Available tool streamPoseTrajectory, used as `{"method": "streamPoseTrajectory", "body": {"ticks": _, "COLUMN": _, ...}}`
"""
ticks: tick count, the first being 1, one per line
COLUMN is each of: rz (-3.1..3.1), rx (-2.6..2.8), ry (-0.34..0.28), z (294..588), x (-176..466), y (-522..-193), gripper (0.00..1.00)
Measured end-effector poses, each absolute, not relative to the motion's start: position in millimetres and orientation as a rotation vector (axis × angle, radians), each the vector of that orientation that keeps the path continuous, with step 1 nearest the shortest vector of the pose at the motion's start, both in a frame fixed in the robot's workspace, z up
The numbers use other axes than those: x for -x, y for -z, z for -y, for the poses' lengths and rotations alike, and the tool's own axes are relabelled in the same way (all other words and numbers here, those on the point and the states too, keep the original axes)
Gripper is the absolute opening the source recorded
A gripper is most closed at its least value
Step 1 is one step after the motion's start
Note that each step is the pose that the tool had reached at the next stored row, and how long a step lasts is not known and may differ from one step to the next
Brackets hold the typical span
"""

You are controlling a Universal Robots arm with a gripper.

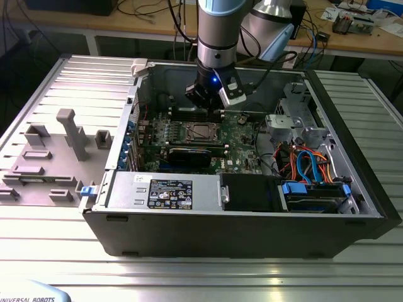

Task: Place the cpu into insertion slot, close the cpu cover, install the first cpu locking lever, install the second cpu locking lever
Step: 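Install the second cpu locking lever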

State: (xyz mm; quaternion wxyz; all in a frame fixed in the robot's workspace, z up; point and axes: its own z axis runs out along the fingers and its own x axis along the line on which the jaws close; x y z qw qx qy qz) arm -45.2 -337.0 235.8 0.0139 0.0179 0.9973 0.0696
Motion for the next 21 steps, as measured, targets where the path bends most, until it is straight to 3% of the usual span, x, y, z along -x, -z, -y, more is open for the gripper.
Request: {"method": "streamPoseTrajectory", "body": {"ticks": 21, "rz": -3.106, "rx": -0.056, "ry": -0.217, "z": 345.5, "x": 45.2, "y": -235.7, "gripper": 0.11}}
